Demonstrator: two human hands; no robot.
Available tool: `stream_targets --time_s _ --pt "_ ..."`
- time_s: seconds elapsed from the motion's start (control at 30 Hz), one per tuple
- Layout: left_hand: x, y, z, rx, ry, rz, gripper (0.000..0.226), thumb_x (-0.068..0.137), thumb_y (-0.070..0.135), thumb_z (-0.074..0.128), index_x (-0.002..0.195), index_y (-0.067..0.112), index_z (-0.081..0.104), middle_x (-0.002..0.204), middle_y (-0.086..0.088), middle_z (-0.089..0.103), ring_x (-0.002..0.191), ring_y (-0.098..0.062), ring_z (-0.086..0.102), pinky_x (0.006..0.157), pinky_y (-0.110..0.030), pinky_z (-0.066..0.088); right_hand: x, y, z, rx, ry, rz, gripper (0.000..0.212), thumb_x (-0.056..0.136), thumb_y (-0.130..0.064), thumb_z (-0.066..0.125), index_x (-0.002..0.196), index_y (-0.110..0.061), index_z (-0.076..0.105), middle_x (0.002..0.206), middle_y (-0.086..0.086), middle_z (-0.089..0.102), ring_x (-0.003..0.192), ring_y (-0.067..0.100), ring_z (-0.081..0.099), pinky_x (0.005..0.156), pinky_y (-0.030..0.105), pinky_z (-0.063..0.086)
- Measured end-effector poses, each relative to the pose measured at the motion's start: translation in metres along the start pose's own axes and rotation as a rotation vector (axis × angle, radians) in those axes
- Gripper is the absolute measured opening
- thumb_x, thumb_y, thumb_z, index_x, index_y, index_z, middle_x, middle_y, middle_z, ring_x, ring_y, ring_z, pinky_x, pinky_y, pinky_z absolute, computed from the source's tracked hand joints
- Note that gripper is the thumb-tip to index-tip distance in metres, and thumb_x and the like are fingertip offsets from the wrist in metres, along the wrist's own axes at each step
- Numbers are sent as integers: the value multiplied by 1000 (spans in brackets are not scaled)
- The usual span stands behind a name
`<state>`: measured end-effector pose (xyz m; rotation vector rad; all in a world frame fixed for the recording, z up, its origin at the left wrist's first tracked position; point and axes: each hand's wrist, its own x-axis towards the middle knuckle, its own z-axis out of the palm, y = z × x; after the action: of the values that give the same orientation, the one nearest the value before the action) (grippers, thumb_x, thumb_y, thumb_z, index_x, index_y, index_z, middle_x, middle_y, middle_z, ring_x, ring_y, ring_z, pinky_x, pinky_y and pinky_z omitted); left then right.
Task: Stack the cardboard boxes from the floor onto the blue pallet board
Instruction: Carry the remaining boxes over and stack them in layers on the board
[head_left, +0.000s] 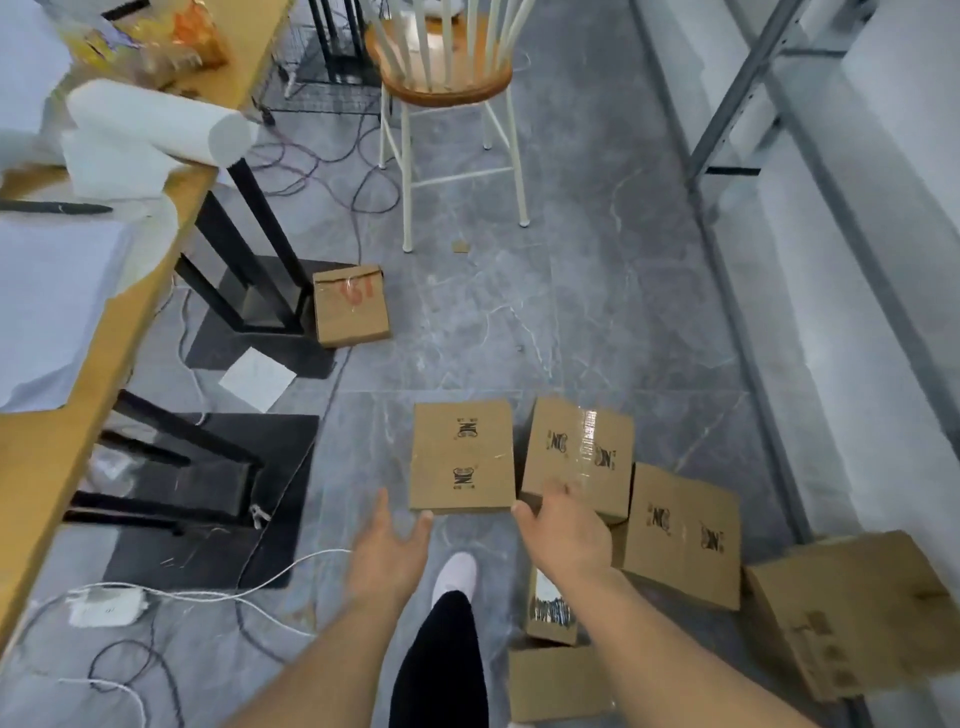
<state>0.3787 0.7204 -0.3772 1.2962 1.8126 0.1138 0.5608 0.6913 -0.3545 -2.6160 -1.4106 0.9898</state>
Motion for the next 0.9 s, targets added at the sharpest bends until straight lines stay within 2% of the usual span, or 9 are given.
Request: stream_targets --time_s 0.3,0.5,0.67,0.77,0.8,0.9 --pt "164 -52 89 43 -97 -134 73 91 40 50 149 16 13 154 -8 24 140 -25 26 110 -37 24 159 23 113 22 -138 151 33 95 -32 42 113 -7 53 116 12 53 104 28 54 78 33 42" --pt "248 -98 154 19 -122 -239 72 91 40 50 149 17 14 152 -5 29 137 -25 31 106 -34 28 232 57 209 24 -251 247 35 95 -27 42 119 -2 48 123 18 49 111 34 50 81 35 40" --pt "310 -127 185 15 -80 -275 71 89 38 52 148 13 20 148 -9 35 131 -27 39 94 -27 32 276 79 265 61 -254 289 35 98 -24 39 117 3 50 121 22 52 112 35 49 89 36 40" --pt "332 -142 196 -35 -96 -338 65 89 36 52 145 15 27 142 -9 44 125 -29 46 103 -35 37 292 84 285 157 -259 364 34 96 -24 42 116 2 50 121 22 55 111 36 52 87 35 41" --pt "337 -145 200 -67 -102 -351 60 89 34 52 143 16 31 138 -8 48 122 -28 48 101 -35 38 296 85 290 200 -258 392 33 96 -23 43 116 2 49 121 22 56 111 36 52 87 35 42" --pt "341 -147 208 -132 -94 -368 50 89 25 54 137 17 40 128 -4 53 114 -24 52 90 -30 39 300 88 297 299 -267 445 30 96 -21 44 118 -1 46 121 20 55 112 37 52 91 37 42"
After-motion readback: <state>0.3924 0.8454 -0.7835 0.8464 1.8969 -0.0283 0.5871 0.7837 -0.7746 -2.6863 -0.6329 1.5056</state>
